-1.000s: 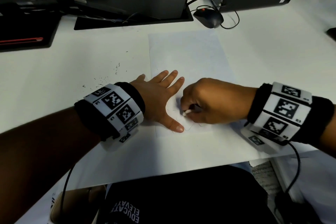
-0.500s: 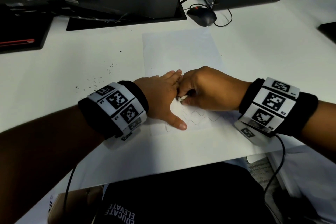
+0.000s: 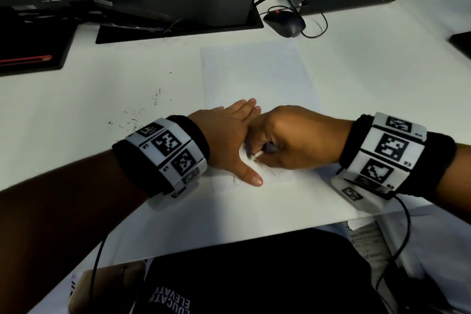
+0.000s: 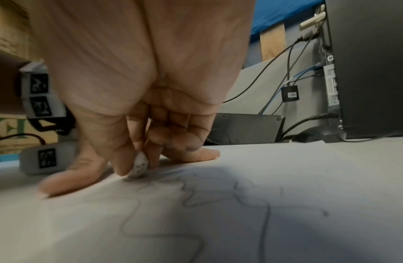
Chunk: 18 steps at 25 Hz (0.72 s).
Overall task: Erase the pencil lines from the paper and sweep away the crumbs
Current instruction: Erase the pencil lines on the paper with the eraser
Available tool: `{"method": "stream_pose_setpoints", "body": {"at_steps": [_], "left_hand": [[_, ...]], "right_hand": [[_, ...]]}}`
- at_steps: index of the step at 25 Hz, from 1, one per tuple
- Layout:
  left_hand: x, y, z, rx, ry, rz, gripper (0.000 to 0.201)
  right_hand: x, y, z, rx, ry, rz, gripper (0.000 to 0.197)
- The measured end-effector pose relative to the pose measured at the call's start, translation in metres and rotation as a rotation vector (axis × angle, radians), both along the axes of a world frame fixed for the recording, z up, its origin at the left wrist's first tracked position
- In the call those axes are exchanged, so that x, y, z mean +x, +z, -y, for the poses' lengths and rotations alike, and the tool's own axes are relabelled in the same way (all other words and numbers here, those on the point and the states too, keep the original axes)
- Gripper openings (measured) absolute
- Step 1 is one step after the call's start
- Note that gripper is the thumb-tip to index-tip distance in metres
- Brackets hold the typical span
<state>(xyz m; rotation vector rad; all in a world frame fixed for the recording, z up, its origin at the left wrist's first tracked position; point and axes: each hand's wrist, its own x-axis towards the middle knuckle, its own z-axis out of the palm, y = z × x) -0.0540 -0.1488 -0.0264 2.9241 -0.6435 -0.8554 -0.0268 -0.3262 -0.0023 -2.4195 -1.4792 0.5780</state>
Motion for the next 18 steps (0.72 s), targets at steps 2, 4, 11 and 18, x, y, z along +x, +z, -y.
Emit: {"method": "stream_pose_setpoints", "body": {"at_steps": [2, 4, 11, 18], "left_hand": [[0.0, 0.0, -0.001, -0.015, 0.011, 0.015, 0.131], [0.001, -0.002, -0.001, -0.042, 0.019, 0.018, 0.134], [-0.001, 0.003, 0.001, -0.002, 0.024, 0.018, 0.137], [-0.002, 0.004, 0.002, 0.039, 0.025, 0.018, 0.137]], "right_hand": [[0.006, 0.003, 0.001, -0.004, -0.051, 0.021, 0.016], [0.011, 0.004, 0.004, 0.01, -0.095, 0.064, 0.018], [0.013, 0.008, 0.004, -0.034, -0.097, 0.097, 0.019], [0.01, 0.009, 0.004, -0.047, -0.058, 0.076, 0.016]]}}
